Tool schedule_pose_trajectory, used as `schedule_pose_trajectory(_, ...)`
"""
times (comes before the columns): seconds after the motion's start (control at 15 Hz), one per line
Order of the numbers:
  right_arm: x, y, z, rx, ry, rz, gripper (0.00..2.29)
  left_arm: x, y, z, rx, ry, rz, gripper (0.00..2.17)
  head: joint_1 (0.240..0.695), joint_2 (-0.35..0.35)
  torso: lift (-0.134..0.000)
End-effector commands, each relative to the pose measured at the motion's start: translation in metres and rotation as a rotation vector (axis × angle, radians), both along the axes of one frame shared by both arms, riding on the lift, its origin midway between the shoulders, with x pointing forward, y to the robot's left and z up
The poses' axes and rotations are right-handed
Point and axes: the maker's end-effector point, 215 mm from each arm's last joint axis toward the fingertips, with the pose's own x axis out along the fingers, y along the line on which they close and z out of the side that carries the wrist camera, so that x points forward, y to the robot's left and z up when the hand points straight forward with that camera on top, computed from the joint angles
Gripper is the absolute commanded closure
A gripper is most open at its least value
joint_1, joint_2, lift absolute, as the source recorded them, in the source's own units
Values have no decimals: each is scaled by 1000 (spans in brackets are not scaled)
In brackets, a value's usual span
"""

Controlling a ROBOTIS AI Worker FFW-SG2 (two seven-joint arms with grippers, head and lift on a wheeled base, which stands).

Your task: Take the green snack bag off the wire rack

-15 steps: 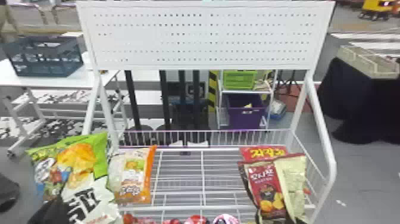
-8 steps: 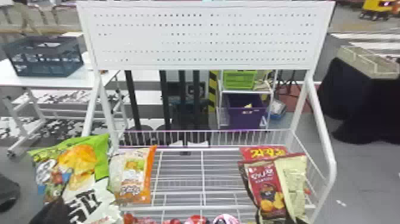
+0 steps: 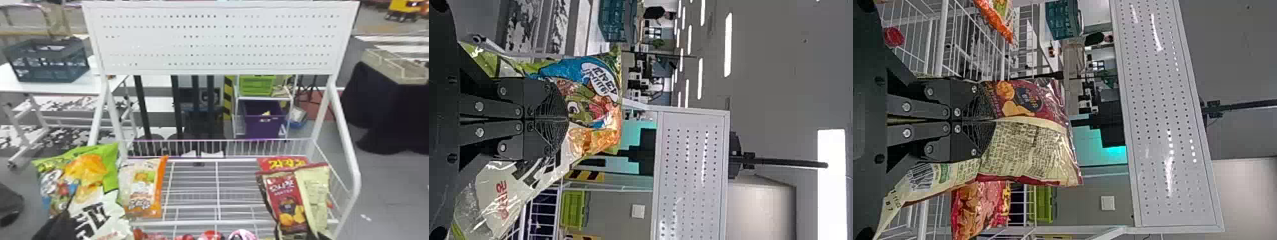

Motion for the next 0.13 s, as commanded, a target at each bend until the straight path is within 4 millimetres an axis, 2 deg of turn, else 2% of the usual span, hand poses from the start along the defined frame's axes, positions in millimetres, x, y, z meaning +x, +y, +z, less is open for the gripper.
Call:
schedule_pose_trajectory(0.0,0,0,0,0,0,0,2236,0,0,0,-1,0,0,1798,499,0,0)
schedule_pose_trajectory(0.07,0,0,0,0,0,0,2236,0,-1,0,-1,0,-2,1798,499,0,0)
